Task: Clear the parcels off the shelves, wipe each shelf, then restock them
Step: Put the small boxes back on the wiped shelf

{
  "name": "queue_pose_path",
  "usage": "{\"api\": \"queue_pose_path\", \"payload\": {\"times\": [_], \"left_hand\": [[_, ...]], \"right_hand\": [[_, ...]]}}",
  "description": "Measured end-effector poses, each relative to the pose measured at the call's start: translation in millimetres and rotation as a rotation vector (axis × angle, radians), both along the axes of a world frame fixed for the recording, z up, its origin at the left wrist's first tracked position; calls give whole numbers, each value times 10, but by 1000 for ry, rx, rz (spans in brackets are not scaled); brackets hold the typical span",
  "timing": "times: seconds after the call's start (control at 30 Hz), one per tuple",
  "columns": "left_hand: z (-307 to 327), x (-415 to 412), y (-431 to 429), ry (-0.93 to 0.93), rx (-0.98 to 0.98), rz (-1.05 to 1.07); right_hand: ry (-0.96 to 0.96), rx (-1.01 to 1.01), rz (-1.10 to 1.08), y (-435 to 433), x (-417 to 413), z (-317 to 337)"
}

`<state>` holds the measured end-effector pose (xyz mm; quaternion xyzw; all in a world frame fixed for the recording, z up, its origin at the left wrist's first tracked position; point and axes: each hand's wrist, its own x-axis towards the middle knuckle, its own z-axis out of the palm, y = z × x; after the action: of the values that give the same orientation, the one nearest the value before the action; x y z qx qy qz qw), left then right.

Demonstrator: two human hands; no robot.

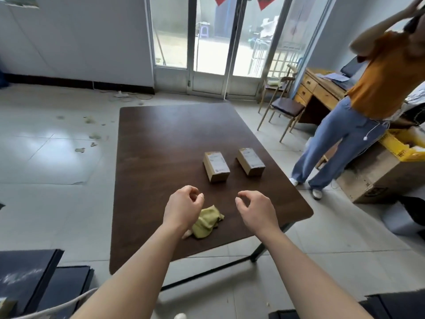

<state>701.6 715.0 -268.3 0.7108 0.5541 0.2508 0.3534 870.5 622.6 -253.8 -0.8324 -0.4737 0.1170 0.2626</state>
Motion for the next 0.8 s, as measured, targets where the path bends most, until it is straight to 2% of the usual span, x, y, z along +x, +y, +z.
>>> {"api": "queue_pose_path", "payload": {"times": [0.4, 0.8], "left_hand": [[-254, 884, 1045, 93, -88, -72], [-762, 2095, 1864, 346, -217, 34]], "right_hand": [[34, -71, -118, 898, 828, -257], [19, -172, -1, 1920, 2048, -654]]}}
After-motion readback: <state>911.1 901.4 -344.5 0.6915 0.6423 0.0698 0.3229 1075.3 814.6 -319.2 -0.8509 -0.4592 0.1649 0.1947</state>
